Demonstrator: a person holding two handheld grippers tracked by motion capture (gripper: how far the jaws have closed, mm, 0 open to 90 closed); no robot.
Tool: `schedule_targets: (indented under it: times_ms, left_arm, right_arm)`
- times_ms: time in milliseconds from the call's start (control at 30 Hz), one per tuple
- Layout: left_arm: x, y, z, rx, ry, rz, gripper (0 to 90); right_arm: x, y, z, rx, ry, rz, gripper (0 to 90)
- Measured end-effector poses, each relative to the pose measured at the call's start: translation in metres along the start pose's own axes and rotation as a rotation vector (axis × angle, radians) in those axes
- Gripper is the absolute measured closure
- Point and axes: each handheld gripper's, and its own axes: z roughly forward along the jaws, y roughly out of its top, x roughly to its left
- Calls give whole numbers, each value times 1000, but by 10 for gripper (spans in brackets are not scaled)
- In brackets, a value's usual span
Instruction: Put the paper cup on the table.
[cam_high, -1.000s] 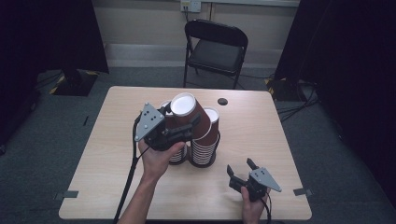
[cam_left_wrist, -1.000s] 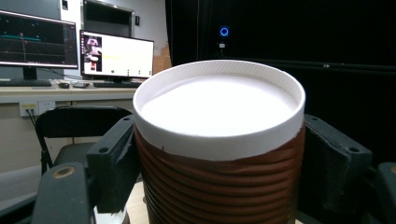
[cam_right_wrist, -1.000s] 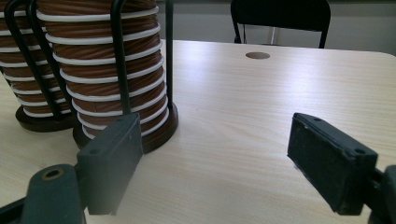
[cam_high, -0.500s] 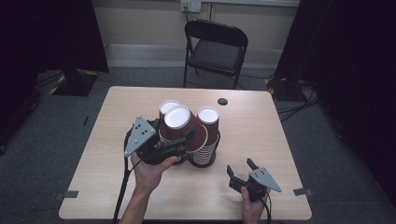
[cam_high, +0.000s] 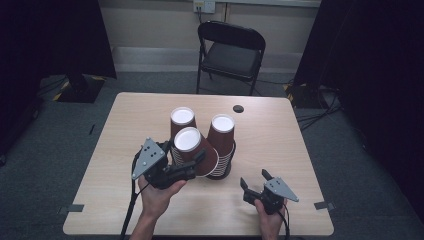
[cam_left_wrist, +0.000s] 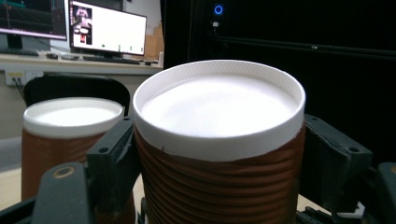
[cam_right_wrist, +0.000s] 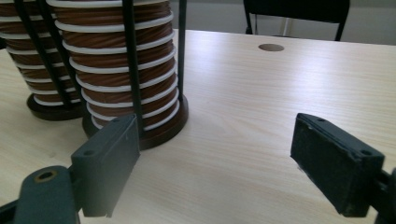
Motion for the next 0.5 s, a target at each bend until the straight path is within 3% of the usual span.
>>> schedule_targets:
  times_ms: [33, 267, 333, 367, 500]
  left_arm:
    - [3, -5, 0, 11, 4, -9, 213]
    - [7, -18, -1, 55, -13, -46, 213]
    - [8, -23, -1, 61, -12, -65, 212]
    - [8, -26, -1, 65, -14, -81, 212]
    - [6, -37, -4, 80, -31, -104, 212]
  right_arm:
    - [0, 0, 0, -7, 35, 2, 168]
    - [8, 0, 0, 4, 11, -27, 185]
    - [11, 0, 0, 1, 50, -1, 194]
    - [16, 0, 0, 6, 83, -8, 229]
    - [27, -1, 1, 5, 134, -16, 258]
